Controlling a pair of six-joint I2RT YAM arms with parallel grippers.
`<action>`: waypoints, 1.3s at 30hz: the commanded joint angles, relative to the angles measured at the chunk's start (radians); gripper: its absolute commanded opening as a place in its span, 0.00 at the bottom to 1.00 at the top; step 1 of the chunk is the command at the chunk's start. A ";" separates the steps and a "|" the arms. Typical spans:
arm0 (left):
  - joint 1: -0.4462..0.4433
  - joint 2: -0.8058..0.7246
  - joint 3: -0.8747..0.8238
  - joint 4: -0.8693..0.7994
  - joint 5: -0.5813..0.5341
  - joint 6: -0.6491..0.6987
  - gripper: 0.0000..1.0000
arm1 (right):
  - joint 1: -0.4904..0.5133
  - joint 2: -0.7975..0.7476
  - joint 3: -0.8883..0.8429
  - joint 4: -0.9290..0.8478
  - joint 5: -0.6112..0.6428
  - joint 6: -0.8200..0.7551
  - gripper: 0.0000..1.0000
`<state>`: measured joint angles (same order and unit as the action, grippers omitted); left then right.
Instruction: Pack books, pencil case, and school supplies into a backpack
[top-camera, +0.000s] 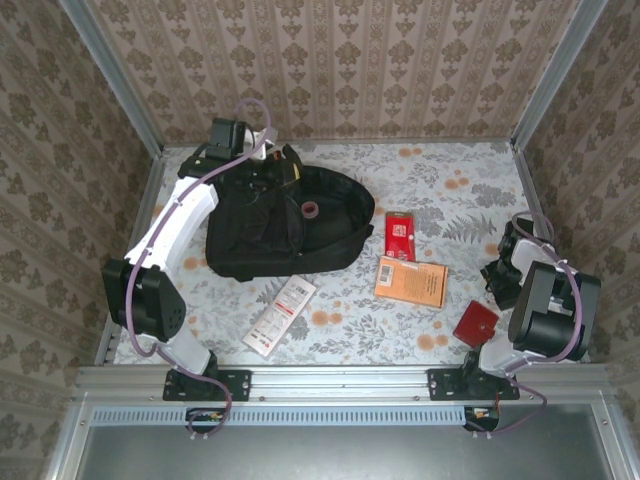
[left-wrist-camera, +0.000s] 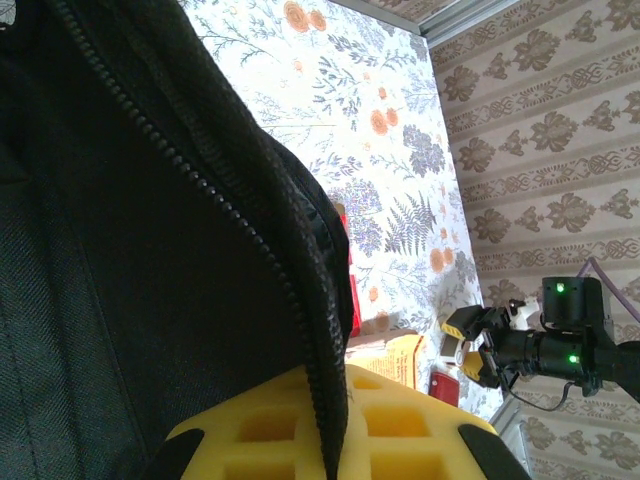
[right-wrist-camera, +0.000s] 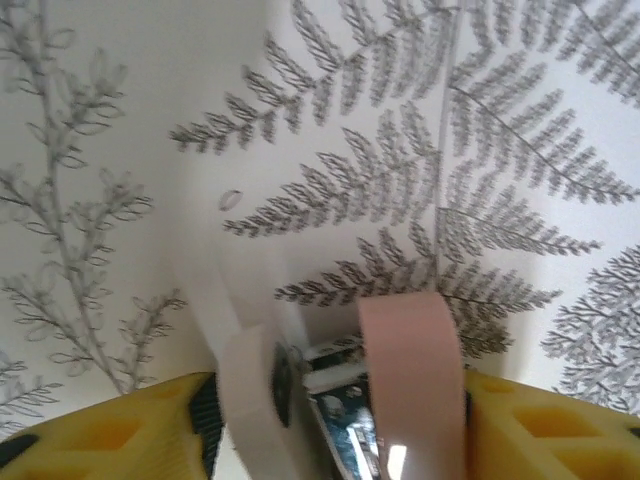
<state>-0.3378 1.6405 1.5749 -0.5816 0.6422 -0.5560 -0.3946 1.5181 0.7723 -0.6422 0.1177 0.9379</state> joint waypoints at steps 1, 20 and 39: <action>0.015 -0.043 0.003 0.017 0.011 0.021 0.00 | 0.032 0.059 0.036 0.219 -0.187 -0.114 0.56; 0.044 -0.039 -0.008 0.041 0.042 -0.008 0.00 | 0.218 0.189 0.217 0.168 -0.292 -0.330 0.54; 0.045 -0.036 -0.016 0.049 0.043 -0.015 0.00 | 0.324 0.314 0.350 -0.018 -0.079 -0.353 0.56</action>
<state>-0.2993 1.6402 1.5677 -0.5751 0.6624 -0.5655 -0.0769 1.8217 1.1313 -0.6571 0.0128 0.5777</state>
